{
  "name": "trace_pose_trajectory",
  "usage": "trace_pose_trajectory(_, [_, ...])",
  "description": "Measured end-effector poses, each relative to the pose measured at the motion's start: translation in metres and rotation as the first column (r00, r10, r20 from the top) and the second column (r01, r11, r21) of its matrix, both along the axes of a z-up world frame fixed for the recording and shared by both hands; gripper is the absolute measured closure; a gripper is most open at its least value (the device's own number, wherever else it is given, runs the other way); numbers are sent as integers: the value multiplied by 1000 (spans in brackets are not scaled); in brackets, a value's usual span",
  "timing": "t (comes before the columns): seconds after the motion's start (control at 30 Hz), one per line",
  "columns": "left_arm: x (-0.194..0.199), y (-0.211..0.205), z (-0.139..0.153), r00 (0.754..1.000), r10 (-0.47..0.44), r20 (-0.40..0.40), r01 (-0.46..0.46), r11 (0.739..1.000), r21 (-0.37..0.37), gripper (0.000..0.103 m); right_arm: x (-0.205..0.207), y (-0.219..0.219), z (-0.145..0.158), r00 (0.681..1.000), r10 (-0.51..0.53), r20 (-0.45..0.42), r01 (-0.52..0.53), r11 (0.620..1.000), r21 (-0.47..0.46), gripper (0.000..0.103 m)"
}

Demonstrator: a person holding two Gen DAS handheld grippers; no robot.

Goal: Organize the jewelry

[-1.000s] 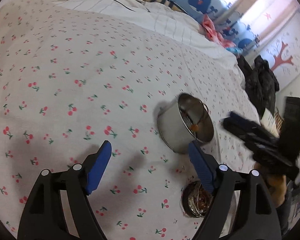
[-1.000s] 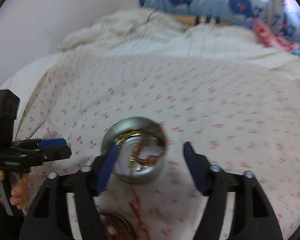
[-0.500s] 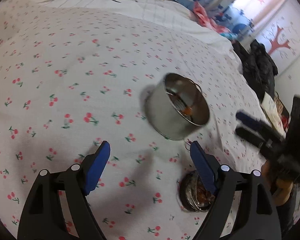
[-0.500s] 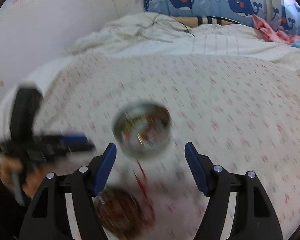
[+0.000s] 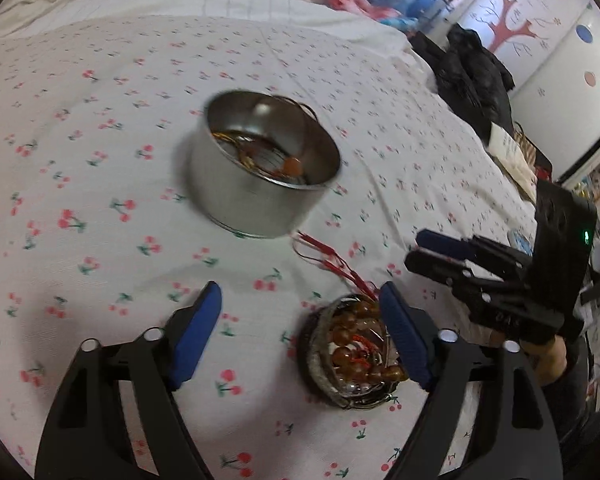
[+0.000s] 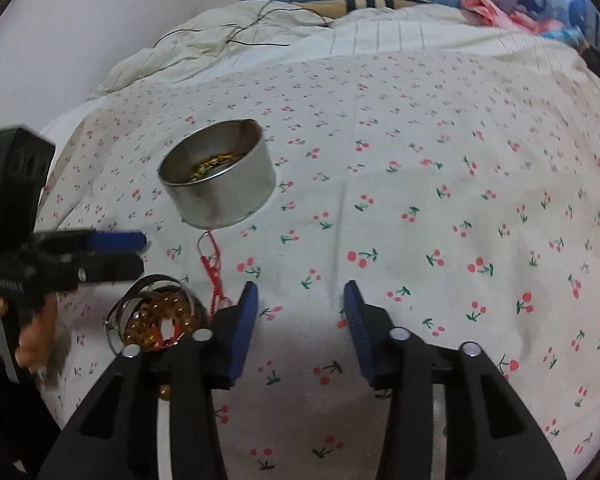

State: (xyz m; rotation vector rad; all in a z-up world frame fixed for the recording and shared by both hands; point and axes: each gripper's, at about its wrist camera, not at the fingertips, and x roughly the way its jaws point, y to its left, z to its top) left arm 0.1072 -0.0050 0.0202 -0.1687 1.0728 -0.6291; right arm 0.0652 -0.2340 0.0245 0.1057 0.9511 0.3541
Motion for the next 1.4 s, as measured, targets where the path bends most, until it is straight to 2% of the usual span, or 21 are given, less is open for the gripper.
trace_pose_trajectory(0.1, [-1,-8,-5,999,-32,-7,32,999,15,59,4,-7,-2,1000,-24,-11,24,999,36,55])
trace_pose_trajectory(0.13, [-3,-11,-6,999,-48,-1,48,998,27,64,5,-8,-1,1000,-26,-8,26,999,46,55])
trace_pose_trajectory(0.2, [-7,-14,-7,998,-69,6,69,997,36,64,5,-6,0,1000,-21,2,21,998,51,55])
trace_pose_trajectory(0.27, [-9,-16,-4,996,-86,16,86,996,35,71,4,-2,0,1000,-12,12,11,999,42,55])
trace_pose_trajectory(0.33, [-12,-19,-2,994,-105,38,103,993,55,86,5,3,0,1000,-5,27,4,1000,30,55])
trace_pose_trajectory(0.4, [-15,-20,2,991,-125,53,120,990,78,93,5,7,1,999,9,44,-10,1000,28,55])
trace_pose_trajectory(0.47, [-13,-16,6,990,-135,40,133,990,49,95,6,11,2,998,20,59,-21,999,30,55])
trace_pose_trajectory(0.63, [-10,11,23,991,-129,26,131,986,-103,96,11,21,1,997,52,60,-54,998,27,55])
trace_pose_trajectory(0.77, [-6,33,32,995,-93,19,95,977,-189,96,18,29,-2,996,78,47,-79,996,32,55])
trace_pose_trajectory(0.9, [-2,59,44,999,-41,31,48,969,-243,96,20,49,-7,988,151,35,-150,989,-12,55])
trace_pose_trajectory(0.93, [-2,59,47,999,-29,46,38,979,-202,96,20,53,-8,986,162,33,-161,987,-25,55])
trace_pose_trajectory(0.97, [-5,57,50,996,-13,85,23,994,-108,96,19,58,-10,984,177,28,-175,983,-59,54])
trace_pose_trajectory(1.0, [-4,57,49,996,-8,87,13,998,-56,96,19,62,-13,983,183,22,-180,980,-88,54])
trace_pose_trajectory(1.03, [-3,56,46,997,1,83,-1,1000,-4,96,17,65,-15,982,188,22,-184,976,-116,54])
trace_pose_trajectory(1.07, [-3,53,43,995,14,100,-22,997,79,96,15,69,-16,981,193,30,-187,971,-146,55])
trace_pose_trajectory(1.1, [-2,52,41,994,21,106,-34,992,122,96,15,70,-16,980,196,31,-188,968,-163,55])
trace_pose_trajectory(1.17, [1,55,36,996,29,89,-39,992,117,96,15,71,-18,979,203,32,-193,962,-194,63])
trace_pose_trajectory(1.2, [0,55,38,995,27,97,-38,993,115,96,14,72,-19,978,206,28,-196,959,-205,83])
trace_pose_trajectory(1.23, [0,56,39,995,26,98,-36,994,107,96,14,72,-20,978,206,26,-196,958,-210,93])
trace_pose_trajectory(1.3, [3,61,39,996,28,84,-34,997,65,96,14,67,-19,981,192,31,-183,965,-189,99])
trace_pose_trajectory(1.4, [5,71,41,996,47,74,-47,999,6,96,17,52,-16,989,146,30,-142,984,-111,99])
